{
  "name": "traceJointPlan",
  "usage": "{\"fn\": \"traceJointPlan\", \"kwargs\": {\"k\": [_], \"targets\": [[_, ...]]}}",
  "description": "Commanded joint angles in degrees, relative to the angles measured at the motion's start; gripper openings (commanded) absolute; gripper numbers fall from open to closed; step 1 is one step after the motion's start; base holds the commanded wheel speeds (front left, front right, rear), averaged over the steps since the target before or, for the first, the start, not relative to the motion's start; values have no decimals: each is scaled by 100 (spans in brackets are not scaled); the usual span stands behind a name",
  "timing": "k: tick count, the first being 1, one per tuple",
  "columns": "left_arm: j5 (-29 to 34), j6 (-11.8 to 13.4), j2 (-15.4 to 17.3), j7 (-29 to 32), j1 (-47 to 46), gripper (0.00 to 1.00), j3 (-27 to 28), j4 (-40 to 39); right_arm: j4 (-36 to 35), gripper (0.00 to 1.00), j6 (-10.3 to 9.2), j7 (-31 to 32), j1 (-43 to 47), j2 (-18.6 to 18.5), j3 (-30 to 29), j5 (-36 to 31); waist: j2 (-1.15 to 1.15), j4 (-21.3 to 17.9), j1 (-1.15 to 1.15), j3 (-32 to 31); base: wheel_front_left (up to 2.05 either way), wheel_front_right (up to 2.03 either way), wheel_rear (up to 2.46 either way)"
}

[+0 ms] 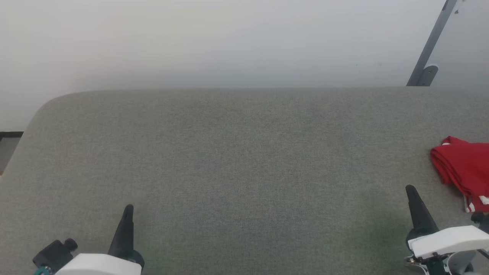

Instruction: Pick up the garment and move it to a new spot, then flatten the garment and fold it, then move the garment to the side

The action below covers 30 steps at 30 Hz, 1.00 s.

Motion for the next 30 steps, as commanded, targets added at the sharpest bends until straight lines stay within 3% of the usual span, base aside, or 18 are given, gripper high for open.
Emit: {"fn": "traceJointPlan", "kwargs": {"k": [1,30], "targets": [[-196,-6,12,42,-192,0,29,-48,-53,0,-1,38,-125,2,-27,154,0,-4,0,1,0,0,0],[-1894,-10,-72,529,-536,0,120,138,14,0,-1,458,-304,276,-178,1727,0,-93,0,21,0,0,0]]}}
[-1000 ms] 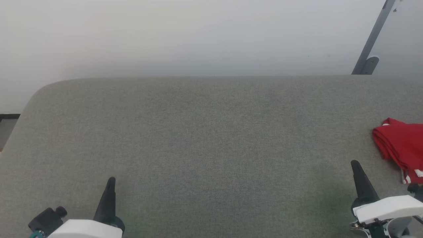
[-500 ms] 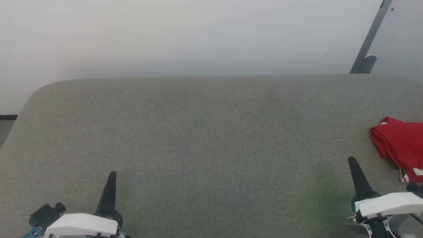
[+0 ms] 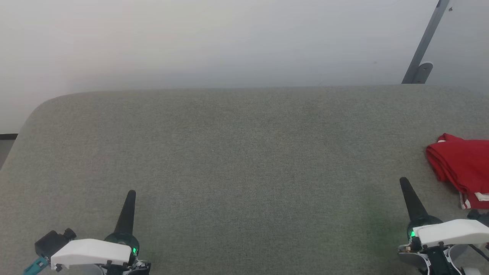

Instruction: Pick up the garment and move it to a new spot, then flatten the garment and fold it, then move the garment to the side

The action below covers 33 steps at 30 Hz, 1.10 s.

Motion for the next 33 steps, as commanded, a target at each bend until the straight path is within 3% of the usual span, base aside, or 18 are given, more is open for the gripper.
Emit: {"fn": "traceJointPlan", "kwargs": {"k": [1,33], "targets": [[-181,-10,-7,37,-122,0,34,-14,-17,0,3,52,-90,7,-30,140,0,-4,0,1,0,0,0],[-1494,-14,-74,434,-406,0,116,137,42,0,3,370,-242,229,-146,1376,0,-96,0,22,0,0,0]]}}
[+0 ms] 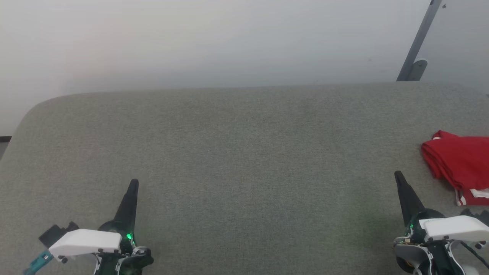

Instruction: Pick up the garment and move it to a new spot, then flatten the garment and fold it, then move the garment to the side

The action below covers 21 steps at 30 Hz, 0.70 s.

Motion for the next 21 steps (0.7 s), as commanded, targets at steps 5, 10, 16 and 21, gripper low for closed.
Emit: {"fn": "traceJointPlan", "kwargs": {"k": [5,10,16,21], "targets": [[-275,-15,-5,85,-156,0,34,26,22,0,2,80,-116,51,-38,269,0,-18,0,4,0,0,0],[-469,-15,-16,137,-199,0,47,44,27,0,2,120,-126,85,-52,441,0,-32,0,7,0,0,0],[-621,-16,-27,193,-229,0,60,61,35,0,2,160,-136,116,-66,599,0,-47,0,11,0,0,0],[-666,-16,-33,208,-224,0,66,66,38,0,2,169,-138,119,-65,628,0,-52,0,12,0,0,0]]}}
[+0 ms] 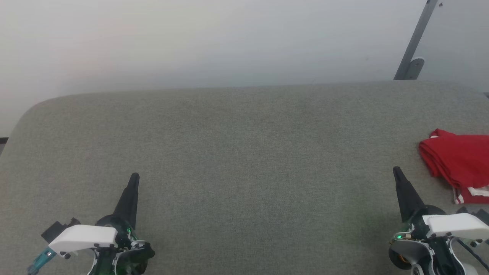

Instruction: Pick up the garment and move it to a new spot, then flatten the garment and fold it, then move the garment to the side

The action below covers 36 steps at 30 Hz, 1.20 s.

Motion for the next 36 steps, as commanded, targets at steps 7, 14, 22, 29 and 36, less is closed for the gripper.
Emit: {"fn": "traceJointPlan", "kwargs": {"k": [7,14,22,29,36], "targets": [[-15,-16,-8,21,-52,0,29,-4,19,0,2,17,-39,24,-3,21,0,0,0,0,0,0,0],[-8,-16,-13,26,-52,0,34,-4,18,0,2,17,-38,24,-4,22,0,0,0,0,0,0,0],[-2,-16,-16,32,-53,0,39,-4,18,0,2,15,-37,23,-3,22,0,0,0,0,0,0,0],[3,-16,-19,38,-54,0,44,-4,18,0,2,16,-37,23,-3,23,0,0,0,0,0,0,0],[8,-16,-22,40,-54,0,48,-4,18,0,2,15,-37,23,-2,23,0,0,0,0,0,0,0]]}}
